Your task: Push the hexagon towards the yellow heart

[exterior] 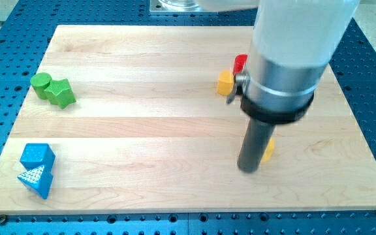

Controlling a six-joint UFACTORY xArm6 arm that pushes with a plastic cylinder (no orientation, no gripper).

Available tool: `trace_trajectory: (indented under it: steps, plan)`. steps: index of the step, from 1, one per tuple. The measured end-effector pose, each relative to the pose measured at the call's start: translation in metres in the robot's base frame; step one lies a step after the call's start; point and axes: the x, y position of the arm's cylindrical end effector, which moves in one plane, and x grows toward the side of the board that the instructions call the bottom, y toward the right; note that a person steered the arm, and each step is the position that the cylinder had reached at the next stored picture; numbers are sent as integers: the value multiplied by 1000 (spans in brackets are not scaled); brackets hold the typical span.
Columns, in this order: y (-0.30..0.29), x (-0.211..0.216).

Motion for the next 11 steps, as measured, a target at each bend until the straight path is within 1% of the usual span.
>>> trace_trajectory:
  steps: [1, 2, 3, 4, 5, 6, 7, 8, 9, 10, 11]
  plan:
    - [-9, -42]
    - [-6, -80]
    - [-7, -65]
    - [-41, -29]
    - [-57, 6]
    - [-29, 55]
    - [9, 46]
    - [9, 38]
    - [15, -33]
    - [16, -56]
    - [11, -36]
